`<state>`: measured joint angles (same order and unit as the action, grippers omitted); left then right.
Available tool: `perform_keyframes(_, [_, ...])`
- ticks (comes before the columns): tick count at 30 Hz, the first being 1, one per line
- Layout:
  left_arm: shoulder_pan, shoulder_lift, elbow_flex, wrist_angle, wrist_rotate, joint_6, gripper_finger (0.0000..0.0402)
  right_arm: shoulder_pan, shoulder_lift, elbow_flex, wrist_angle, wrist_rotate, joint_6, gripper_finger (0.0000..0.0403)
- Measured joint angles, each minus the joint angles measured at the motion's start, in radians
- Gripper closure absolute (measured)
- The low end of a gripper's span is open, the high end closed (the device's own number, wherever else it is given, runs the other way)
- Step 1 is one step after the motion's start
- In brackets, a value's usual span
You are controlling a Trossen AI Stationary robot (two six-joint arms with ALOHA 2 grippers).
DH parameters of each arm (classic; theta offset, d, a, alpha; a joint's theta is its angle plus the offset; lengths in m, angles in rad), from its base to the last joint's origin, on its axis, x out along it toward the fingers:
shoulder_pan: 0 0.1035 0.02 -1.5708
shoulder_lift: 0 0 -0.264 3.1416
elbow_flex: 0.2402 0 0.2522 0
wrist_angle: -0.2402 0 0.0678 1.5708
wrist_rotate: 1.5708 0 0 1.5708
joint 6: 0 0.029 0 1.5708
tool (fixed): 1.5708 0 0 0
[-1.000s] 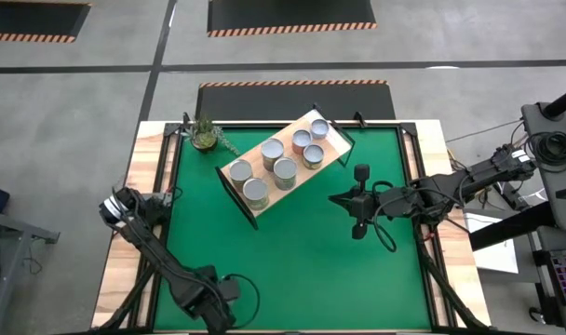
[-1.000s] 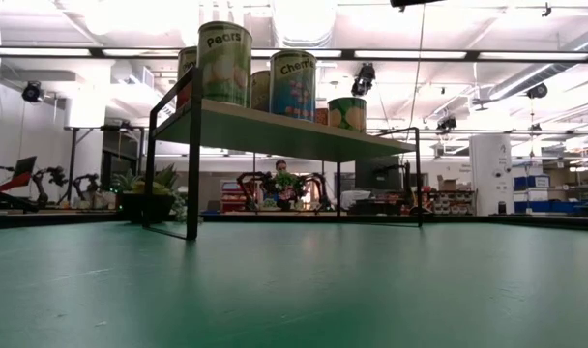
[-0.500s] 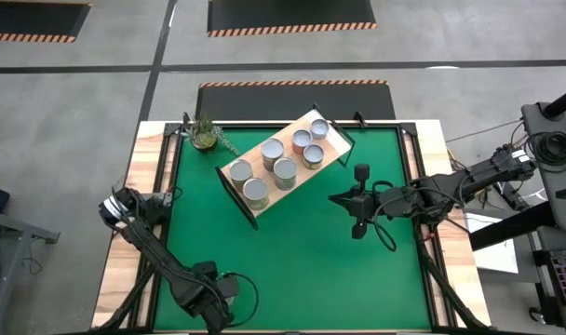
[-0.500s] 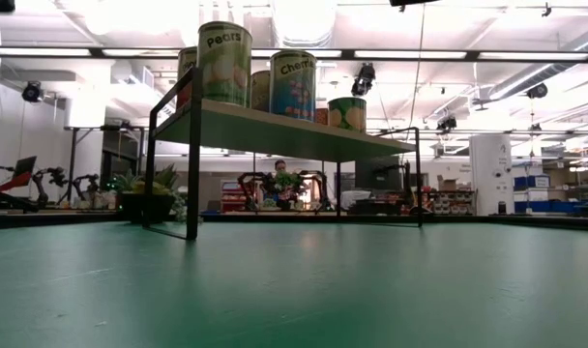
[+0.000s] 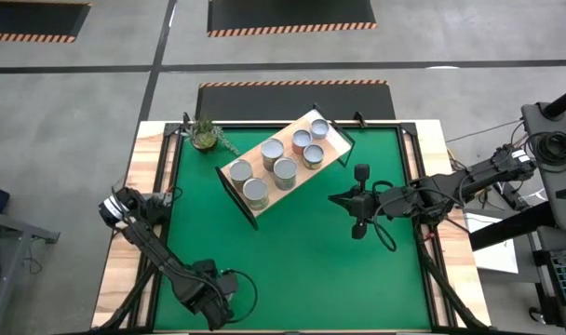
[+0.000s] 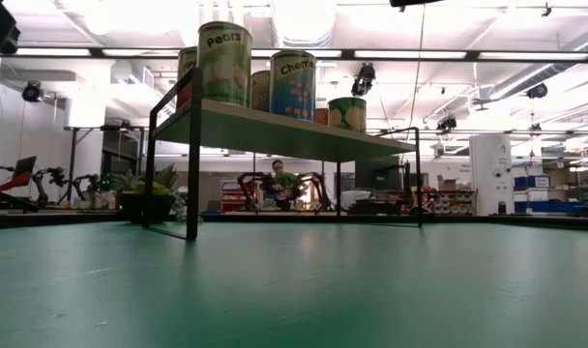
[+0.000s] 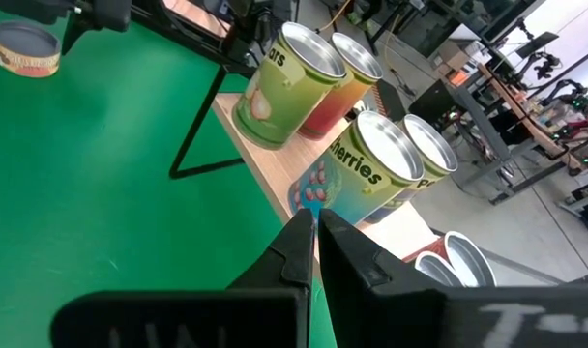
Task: Pick and place cans onto a shelf
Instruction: Put the yellow can on the shelf
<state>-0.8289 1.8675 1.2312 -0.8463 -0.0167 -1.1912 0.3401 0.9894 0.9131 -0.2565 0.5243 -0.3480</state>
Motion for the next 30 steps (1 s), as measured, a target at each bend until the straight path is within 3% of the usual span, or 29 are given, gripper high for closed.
perform_keyframes(7, [0.045,0.0,0.011,-0.003,-0.034,0.055,0.0145,0.0,0.0,-0.002,0.0,0.0,0.0,0.0394])
perform_keyframes(14, [0.18,0.0,0.011,0.001,-0.235,0.328,0.0127,0.0,0.0,-0.002,-0.001,0.0,0.01,0.0394])
perform_keyframes(21, [0.338,0.0,0.01,0.061,-0.347,0.613,0.0125,0.0,0.0,-0.002,-0.002,0.0,-0.003,0.0394])
perform_keyframes(30, [0.388,0.029,0.01,0.15,-0.319,0.561,0.0123,0.0,0.0,-0.011,-0.028,0.0,-0.002,0.0394])
